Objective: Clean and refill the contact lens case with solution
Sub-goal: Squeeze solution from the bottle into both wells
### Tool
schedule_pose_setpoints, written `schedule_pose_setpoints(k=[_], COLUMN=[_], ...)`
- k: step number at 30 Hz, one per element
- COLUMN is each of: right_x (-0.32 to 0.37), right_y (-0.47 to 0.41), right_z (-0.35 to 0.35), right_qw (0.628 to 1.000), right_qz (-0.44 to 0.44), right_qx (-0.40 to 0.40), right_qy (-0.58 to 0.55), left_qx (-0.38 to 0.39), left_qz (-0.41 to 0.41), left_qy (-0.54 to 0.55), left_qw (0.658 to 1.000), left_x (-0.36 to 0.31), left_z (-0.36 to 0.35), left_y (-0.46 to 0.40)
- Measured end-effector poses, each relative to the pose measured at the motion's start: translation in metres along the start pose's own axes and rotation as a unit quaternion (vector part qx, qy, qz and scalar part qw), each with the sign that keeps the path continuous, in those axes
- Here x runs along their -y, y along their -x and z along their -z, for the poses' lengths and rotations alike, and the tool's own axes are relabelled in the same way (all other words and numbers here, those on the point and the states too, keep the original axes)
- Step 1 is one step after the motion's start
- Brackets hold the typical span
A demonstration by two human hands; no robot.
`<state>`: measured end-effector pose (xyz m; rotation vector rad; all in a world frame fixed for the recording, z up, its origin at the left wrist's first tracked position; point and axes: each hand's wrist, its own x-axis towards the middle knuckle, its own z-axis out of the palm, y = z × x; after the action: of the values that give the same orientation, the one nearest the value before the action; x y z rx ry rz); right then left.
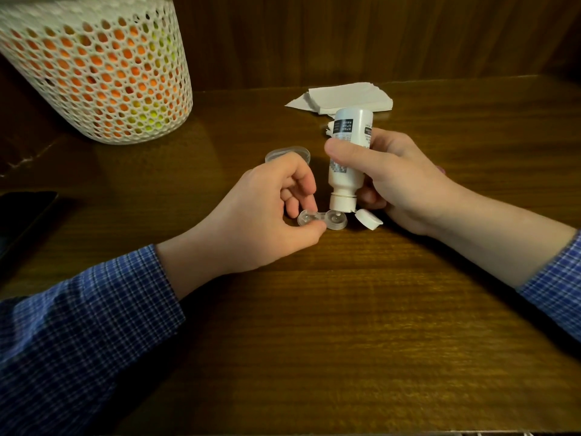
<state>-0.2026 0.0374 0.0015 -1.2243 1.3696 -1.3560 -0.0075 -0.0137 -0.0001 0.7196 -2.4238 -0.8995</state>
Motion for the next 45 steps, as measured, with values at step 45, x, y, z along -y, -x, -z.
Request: schedule_pose_setpoints(k=[45], right_x=[0.0036], right_y=[0.0018], right_z=[0.0006], right_qw=[1.0], right_qz=[-0.007], right_qx=[0.011], right_qy=[0.022], left_qx=[0.003], left_qz=[-0.018], left_qy=[-0.011], left_qw=[1.0], left_x=[-0.0001], left_z=[0.0006], left_y=[-0.0001])
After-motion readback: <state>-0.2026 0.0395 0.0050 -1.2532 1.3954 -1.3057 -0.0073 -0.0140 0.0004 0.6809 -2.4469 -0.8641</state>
